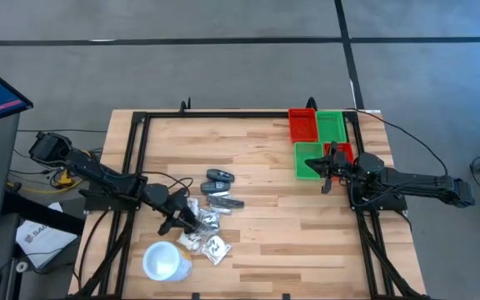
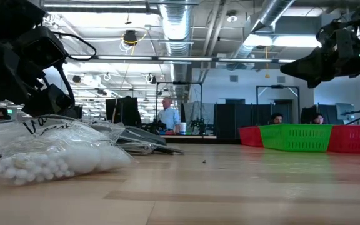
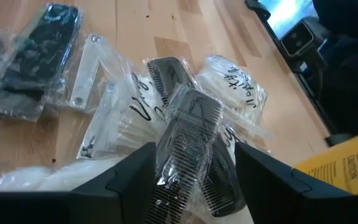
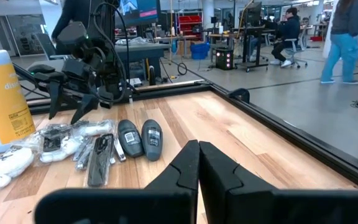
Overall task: Pick & Place Travel size toiletries
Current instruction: Put the black hair comb into the top red bin
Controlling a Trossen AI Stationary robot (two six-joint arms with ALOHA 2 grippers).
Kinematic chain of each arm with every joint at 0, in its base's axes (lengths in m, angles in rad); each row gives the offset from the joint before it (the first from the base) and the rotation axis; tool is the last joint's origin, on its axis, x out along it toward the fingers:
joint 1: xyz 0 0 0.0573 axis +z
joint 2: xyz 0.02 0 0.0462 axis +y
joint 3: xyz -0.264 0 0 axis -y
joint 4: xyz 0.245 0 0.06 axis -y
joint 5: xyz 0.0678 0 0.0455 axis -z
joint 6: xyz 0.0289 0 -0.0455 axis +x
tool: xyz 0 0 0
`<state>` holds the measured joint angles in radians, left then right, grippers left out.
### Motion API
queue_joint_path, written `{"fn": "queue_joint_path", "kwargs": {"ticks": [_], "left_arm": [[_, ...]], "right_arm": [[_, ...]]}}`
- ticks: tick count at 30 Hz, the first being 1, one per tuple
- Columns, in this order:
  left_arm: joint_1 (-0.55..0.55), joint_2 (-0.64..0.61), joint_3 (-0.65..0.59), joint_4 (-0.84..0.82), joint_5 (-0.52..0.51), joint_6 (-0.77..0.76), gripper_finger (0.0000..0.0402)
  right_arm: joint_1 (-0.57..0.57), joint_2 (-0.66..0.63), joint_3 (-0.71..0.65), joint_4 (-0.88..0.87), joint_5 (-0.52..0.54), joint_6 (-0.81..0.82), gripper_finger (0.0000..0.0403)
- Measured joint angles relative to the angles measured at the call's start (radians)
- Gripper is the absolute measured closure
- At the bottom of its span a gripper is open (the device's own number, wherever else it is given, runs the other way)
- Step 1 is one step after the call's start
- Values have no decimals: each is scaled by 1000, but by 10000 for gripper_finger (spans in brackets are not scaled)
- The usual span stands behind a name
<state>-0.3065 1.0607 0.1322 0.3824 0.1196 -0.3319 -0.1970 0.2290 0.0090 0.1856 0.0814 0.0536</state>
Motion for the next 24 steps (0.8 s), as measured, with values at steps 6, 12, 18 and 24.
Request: {"fn": "queue_joint_path", "kwargs": {"ticks": [6,12,18,24], "left_arm": [[0,20,0,0,-15,90,174],[0,85,0,0,-15,93,172],[0,162,0,10,-14,148,172],[0,175,2,15,-15,149,183]], "right_arm": [[0,0,0,0,0,0,403],[0,0,0,0,0,0,403],[0,0,0,0,0,0,403],[0,0,0,0,0,0,403]]}}
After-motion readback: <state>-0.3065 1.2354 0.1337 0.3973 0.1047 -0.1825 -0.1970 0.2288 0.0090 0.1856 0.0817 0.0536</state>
